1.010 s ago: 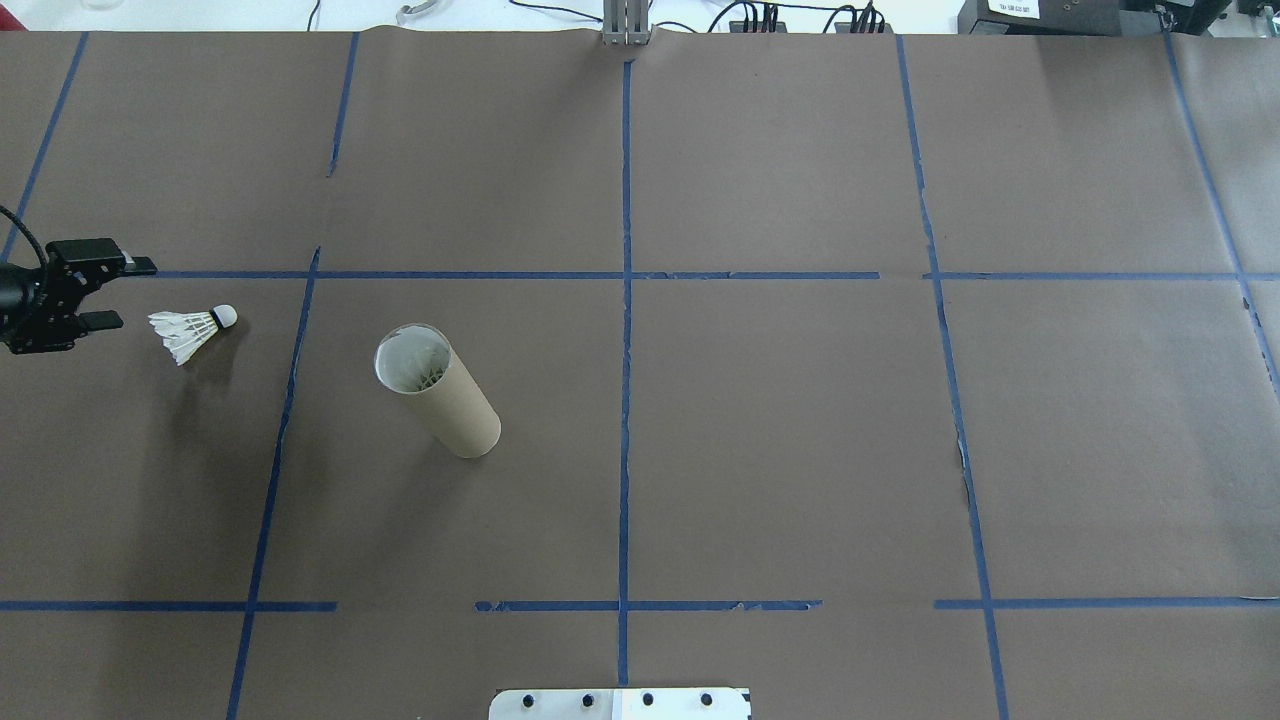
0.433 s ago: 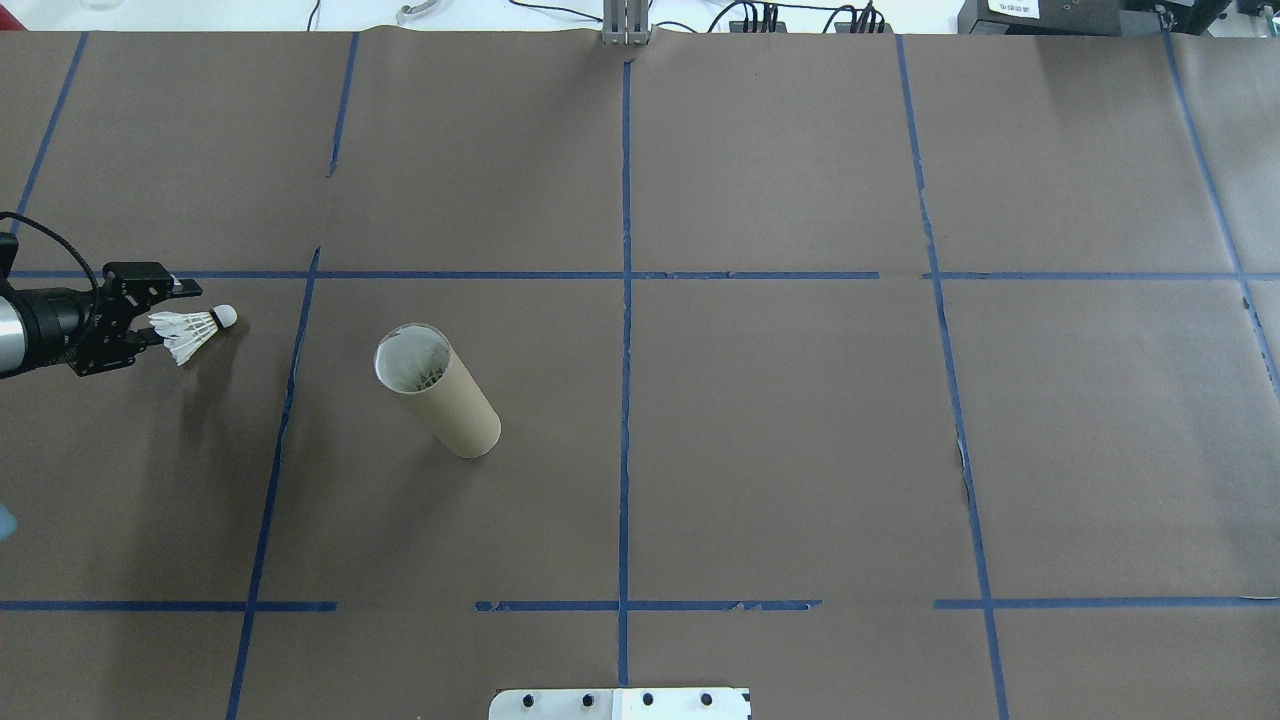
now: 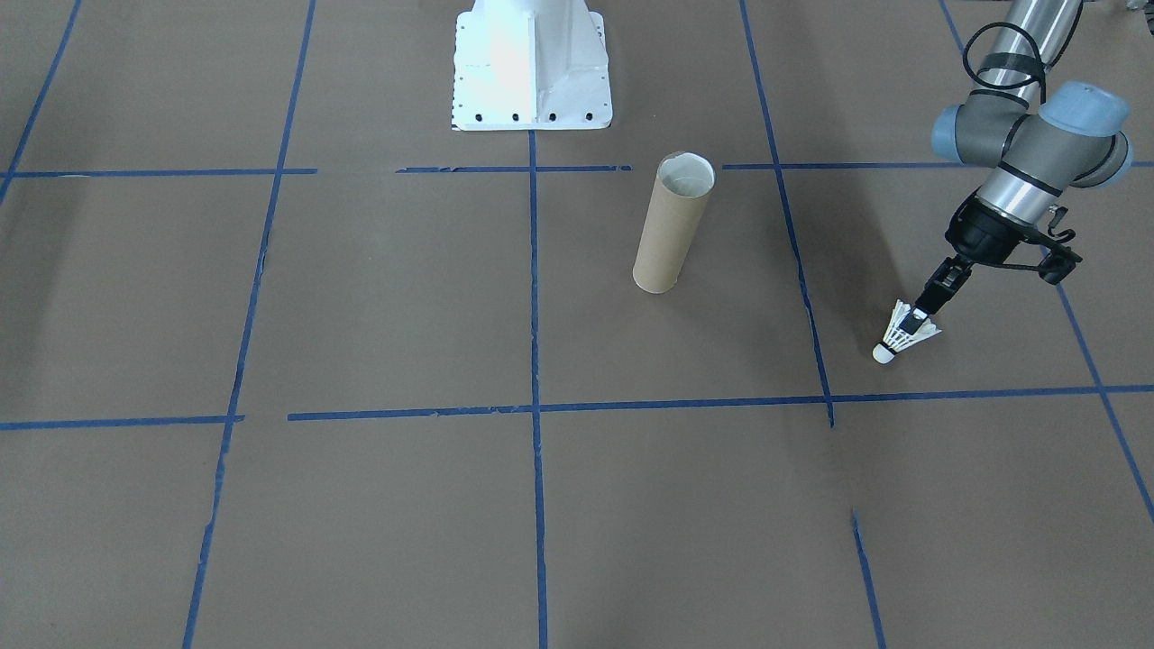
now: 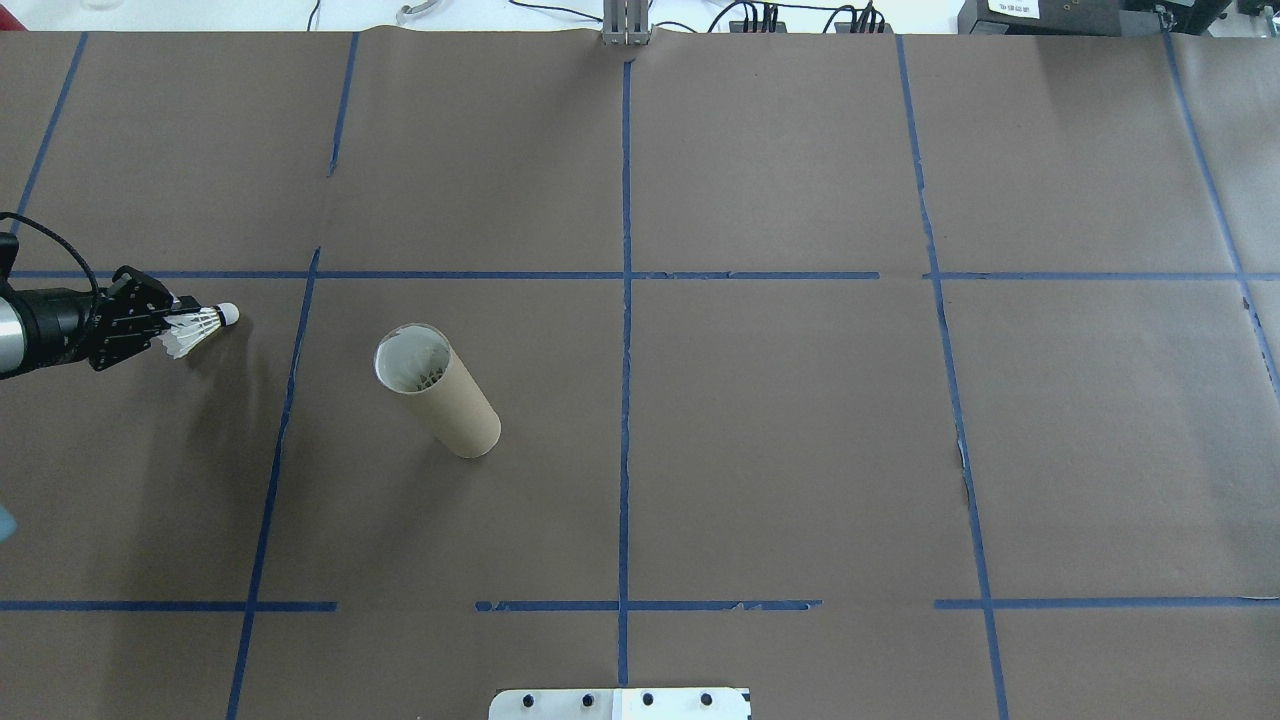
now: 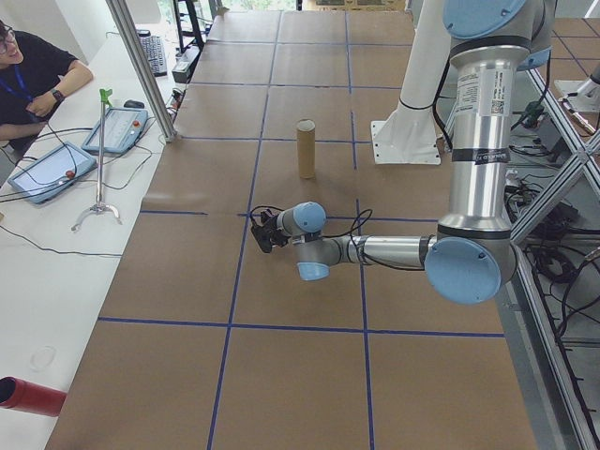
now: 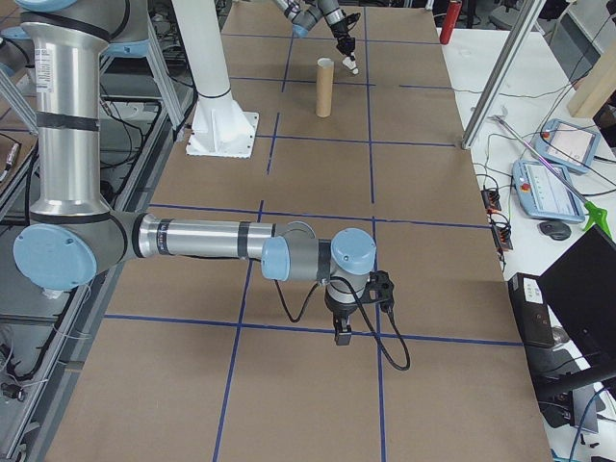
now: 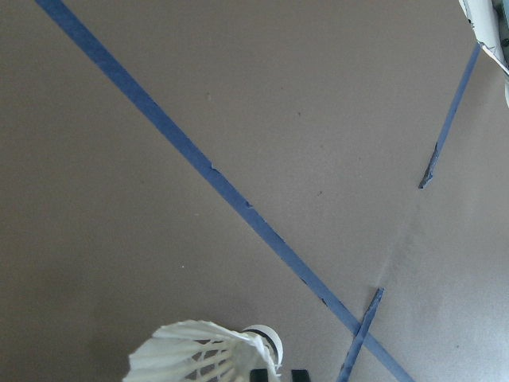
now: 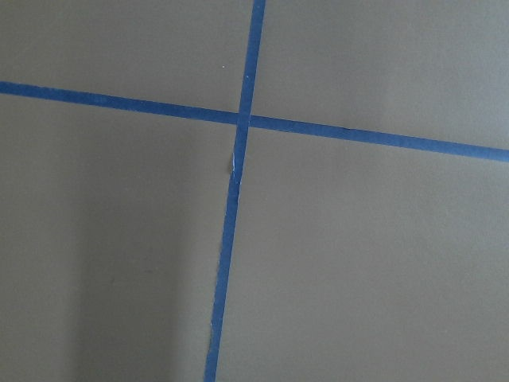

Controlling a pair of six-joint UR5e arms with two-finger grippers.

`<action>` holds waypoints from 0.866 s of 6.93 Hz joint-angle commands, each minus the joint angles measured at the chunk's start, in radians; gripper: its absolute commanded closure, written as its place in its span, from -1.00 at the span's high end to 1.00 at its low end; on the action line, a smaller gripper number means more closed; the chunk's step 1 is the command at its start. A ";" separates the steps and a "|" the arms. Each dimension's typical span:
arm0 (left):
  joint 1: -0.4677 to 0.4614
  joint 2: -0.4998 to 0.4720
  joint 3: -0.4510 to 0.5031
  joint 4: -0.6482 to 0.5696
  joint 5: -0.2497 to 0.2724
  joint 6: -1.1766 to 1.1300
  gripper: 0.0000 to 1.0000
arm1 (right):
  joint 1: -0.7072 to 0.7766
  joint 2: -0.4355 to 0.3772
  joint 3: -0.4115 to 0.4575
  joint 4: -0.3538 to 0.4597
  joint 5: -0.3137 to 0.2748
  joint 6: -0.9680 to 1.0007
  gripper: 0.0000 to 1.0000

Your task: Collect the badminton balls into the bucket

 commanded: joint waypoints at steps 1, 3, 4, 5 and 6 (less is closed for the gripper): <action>-0.004 0.010 -0.032 0.010 -0.069 0.001 -1.00 | 0.000 0.000 0.000 0.000 0.000 0.000 1.00; -0.036 0.005 -0.113 0.130 -0.138 0.002 -1.00 | 0.000 0.000 0.000 0.000 0.000 0.000 1.00; -0.074 -0.005 -0.181 0.283 -0.204 0.049 -1.00 | 0.000 0.000 0.000 0.000 0.000 0.000 1.00; -0.093 -0.008 -0.278 0.458 -0.233 0.151 -1.00 | 0.000 0.000 0.002 0.000 0.000 0.000 1.00; -0.099 -0.018 -0.367 0.622 -0.235 0.253 -1.00 | 0.000 0.000 0.000 0.000 0.000 0.000 1.00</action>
